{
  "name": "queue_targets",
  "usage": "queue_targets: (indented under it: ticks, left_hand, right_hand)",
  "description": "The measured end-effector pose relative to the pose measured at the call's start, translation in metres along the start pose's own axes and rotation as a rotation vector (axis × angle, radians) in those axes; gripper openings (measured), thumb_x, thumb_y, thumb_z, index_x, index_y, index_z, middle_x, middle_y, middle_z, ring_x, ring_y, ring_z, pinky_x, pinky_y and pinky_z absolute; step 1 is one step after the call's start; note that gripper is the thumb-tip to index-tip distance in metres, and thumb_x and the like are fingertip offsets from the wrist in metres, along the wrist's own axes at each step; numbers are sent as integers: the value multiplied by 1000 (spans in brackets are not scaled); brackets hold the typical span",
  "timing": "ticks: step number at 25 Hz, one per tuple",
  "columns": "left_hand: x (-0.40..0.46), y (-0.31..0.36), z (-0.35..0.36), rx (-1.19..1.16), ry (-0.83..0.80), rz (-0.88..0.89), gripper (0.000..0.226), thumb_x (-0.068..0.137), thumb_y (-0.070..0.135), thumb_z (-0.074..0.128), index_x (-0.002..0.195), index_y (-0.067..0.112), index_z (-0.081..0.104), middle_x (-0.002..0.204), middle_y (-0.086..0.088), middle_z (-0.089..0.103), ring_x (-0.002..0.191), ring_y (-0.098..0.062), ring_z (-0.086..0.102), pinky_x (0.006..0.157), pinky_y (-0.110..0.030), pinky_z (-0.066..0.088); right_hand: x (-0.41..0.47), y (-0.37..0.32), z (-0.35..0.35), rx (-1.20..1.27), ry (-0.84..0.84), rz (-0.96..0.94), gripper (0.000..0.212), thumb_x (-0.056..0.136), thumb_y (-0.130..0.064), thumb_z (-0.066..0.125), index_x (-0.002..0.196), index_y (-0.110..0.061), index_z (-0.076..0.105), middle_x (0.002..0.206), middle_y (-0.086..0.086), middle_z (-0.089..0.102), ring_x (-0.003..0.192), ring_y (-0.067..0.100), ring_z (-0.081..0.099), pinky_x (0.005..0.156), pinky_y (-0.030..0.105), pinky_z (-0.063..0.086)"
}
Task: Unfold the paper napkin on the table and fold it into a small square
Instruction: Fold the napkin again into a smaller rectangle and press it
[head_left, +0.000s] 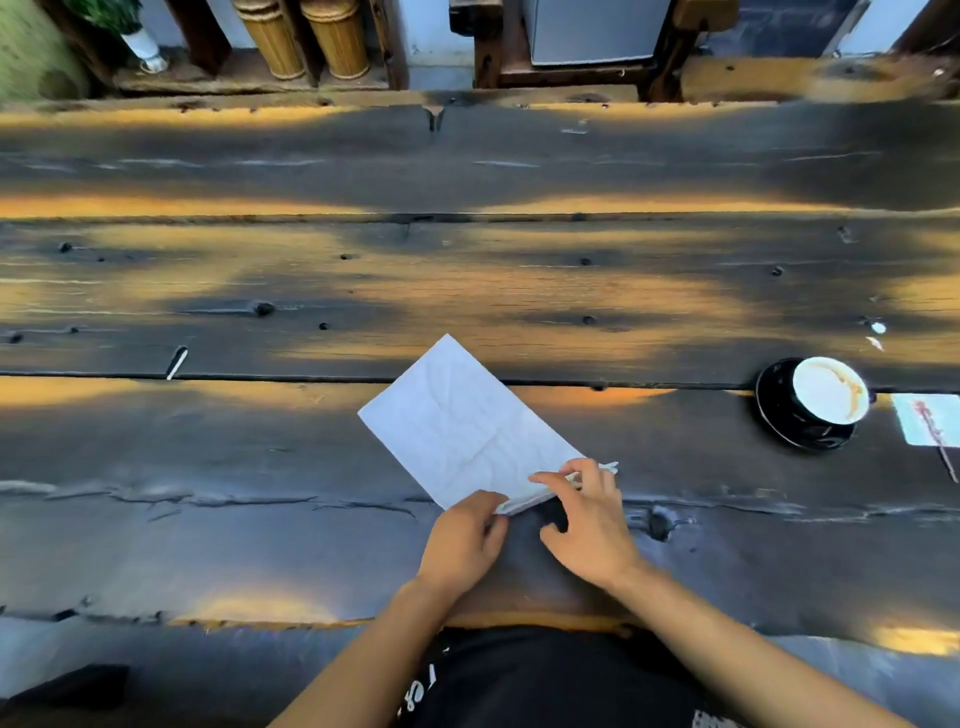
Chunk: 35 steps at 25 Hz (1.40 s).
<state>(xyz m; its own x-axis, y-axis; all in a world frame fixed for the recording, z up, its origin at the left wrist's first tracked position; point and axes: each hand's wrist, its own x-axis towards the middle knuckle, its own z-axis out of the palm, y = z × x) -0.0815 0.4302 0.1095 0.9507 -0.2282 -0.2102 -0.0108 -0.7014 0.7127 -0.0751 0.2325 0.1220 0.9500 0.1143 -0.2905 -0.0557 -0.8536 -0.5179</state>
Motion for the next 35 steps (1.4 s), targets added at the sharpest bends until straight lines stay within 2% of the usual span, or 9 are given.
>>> queue_targets:
  ticks: [3, 6, 8, 11, 15, 19, 23, 28, 35]
  left_hand:
    - [-15, 3, -17, -88, 42, -72, 17, 92, 25, 52, 101, 25, 67, 94, 10, 69, 85, -8, 63, 77, -32, 51]
    - [-30, 2, -35, -184, 142, -165, 13, 92, 18, 57, 91, 27, 66, 85, 13, 68, 79, -4, 62, 71, -24, 50]
    - [-40, 0, -44, -281, 234, -251, 19, 94, 13, 59, 85, 28, 66, 73, 11, 64, 66, -4, 55, 61, -18, 42]
    - [-51, -7, -53, -459, 357, -417, 22, 95, 15, 60, 76, 24, 64, 62, 8, 53, 58, -5, 42, 55, -23, 35]
    - [-52, -17, -64, -660, 496, -559, 22, 98, 13, 58, 77, 11, 66, 62, 10, 54, 59, -5, 44, 55, -20, 34]
    - [-32, -31, -73, -685, 536, -624, 23, 100, 20, 57, 83, 11, 70, 67, 10, 65, 60, 0, 52, 56, -20, 39]
    - [6, -57, -82, -600, 532, -712, 31, 99, 30, 57, 71, 17, 61, 59, 13, 56, 56, -3, 45, 55, -26, 34]
    - [59, -89, -98, -543, 501, -780, 31, 98, 38, 54, 74, 18, 56, 66, 9, 55, 62, -14, 46, 58, -32, 36]
    - [93, -132, -99, -469, 426, -802, 35, 100, 40, 51, 86, 9, 59, 73, -2, 59, 64, -15, 47, 59, -33, 39]
  right_hand:
    - [14, 11, 2, -216, -105, -279, 39, 81, -36, 67, 120, -34, 64, 128, -7, 50, 127, 18, 39, 112, 34, 22]
    - [30, 13, -7, -259, -10, -341, 13, 82, -33, 75, 92, -28, 71, 93, -11, 67, 97, 18, 61, 104, 34, 33]
    - [35, 9, -21, -75, -101, -288, 6, 86, -32, 73, 87, -27, 71, 83, -12, 67, 82, 11, 60, 86, 31, 45]
    - [43, -2, -39, 224, -328, -98, 7, 84, -30, 77, 79, -29, 71, 77, -11, 70, 68, 1, 58, 66, 19, 43]
    - [68, -21, -53, 578, -367, 104, 7, 84, -16, 79, 86, -14, 73, 82, 3, 76, 69, 8, 62, 69, 23, 49]
    - [95, -39, -51, 699, -396, 188, 8, 94, -15, 67, 99, -9, 69, 94, 10, 77, 76, 16, 72, 68, 30, 60]
    - [134, -51, -28, 624, -344, 201, 11, 100, -25, 58, 103, -16, 63, 99, 7, 73, 85, 27, 71, 61, 40, 62]
    - [187, -61, 4, 531, -232, 192, 16, 102, -34, 50, 109, -23, 59, 106, 0, 70, 100, 24, 65, 86, 43, 53]
    - [233, -67, 35, 370, -214, 285, 26, 105, -40, 41, 114, -20, 55, 104, 3, 67, 87, 22, 60, 71, 34, 45]
